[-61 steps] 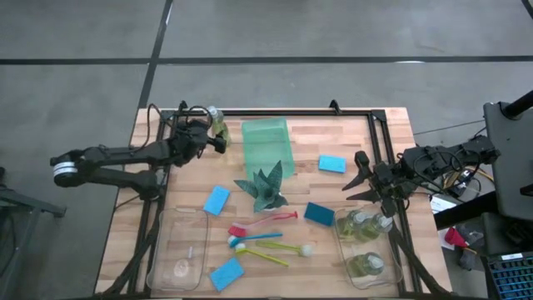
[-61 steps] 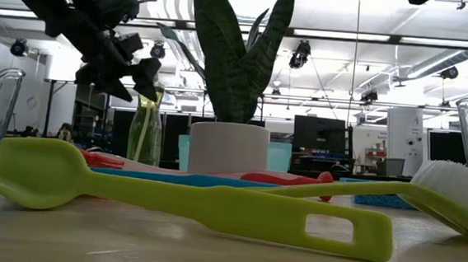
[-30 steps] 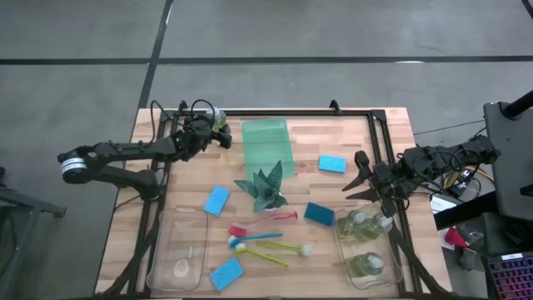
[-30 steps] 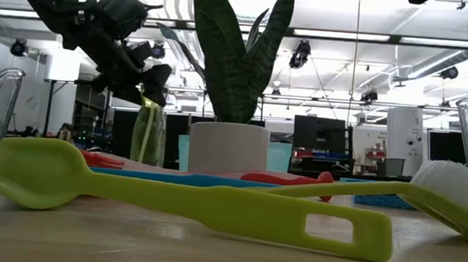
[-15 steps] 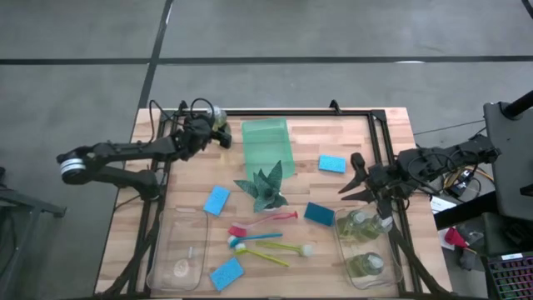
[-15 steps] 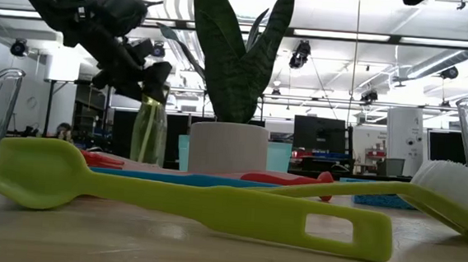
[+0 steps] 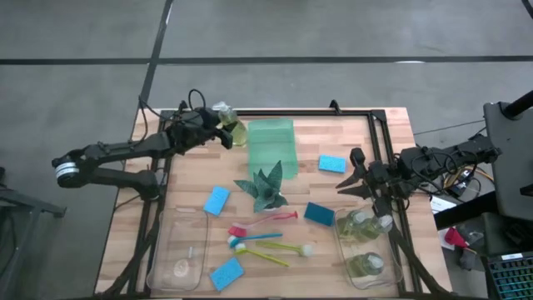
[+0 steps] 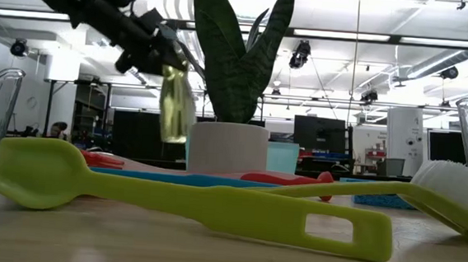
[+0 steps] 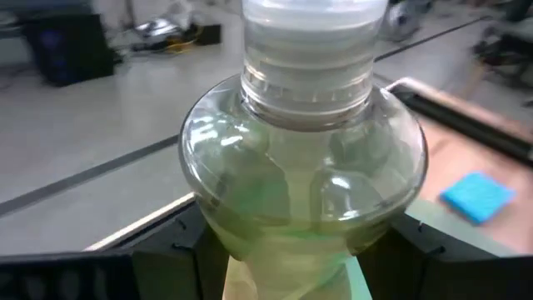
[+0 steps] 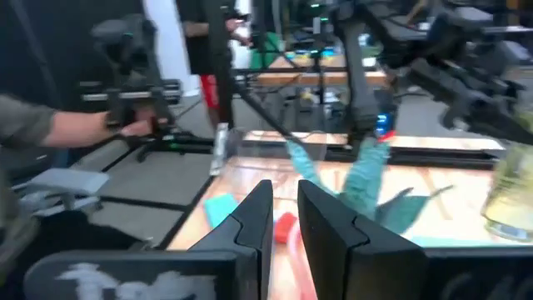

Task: Pick & Place Kitchen Sink Supplies
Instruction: Put the yellow soap dispenser into the right transparent bin

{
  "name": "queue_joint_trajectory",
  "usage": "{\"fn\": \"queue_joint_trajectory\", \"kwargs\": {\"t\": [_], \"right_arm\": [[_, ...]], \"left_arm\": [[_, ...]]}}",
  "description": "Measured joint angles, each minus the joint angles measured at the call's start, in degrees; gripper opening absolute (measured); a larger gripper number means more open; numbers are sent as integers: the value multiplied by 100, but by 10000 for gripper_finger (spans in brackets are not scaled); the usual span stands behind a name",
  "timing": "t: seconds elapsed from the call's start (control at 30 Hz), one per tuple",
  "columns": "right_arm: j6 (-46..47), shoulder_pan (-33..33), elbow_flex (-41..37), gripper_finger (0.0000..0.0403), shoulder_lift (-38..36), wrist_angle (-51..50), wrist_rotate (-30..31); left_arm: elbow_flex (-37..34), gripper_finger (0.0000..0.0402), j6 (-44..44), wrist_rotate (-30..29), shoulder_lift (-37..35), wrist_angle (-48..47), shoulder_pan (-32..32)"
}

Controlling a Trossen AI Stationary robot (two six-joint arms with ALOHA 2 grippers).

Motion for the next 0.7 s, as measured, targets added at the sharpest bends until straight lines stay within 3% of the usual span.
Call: {"fn": "queue_joint_trajectory", "kwargs": {"t": [0.17,0.5,0.7], "right_arm": [[-79,0,0,48,68,178,778],[-258,-4,0,58,220,601,792],[-456,-74,0,89,384,1166,959]], "left_arm": [[404,209,244,296,22,-176,-17],[1313,210,635,850,51,-832,-193],[1736,210,785,1002,168,-961,-240]]}}
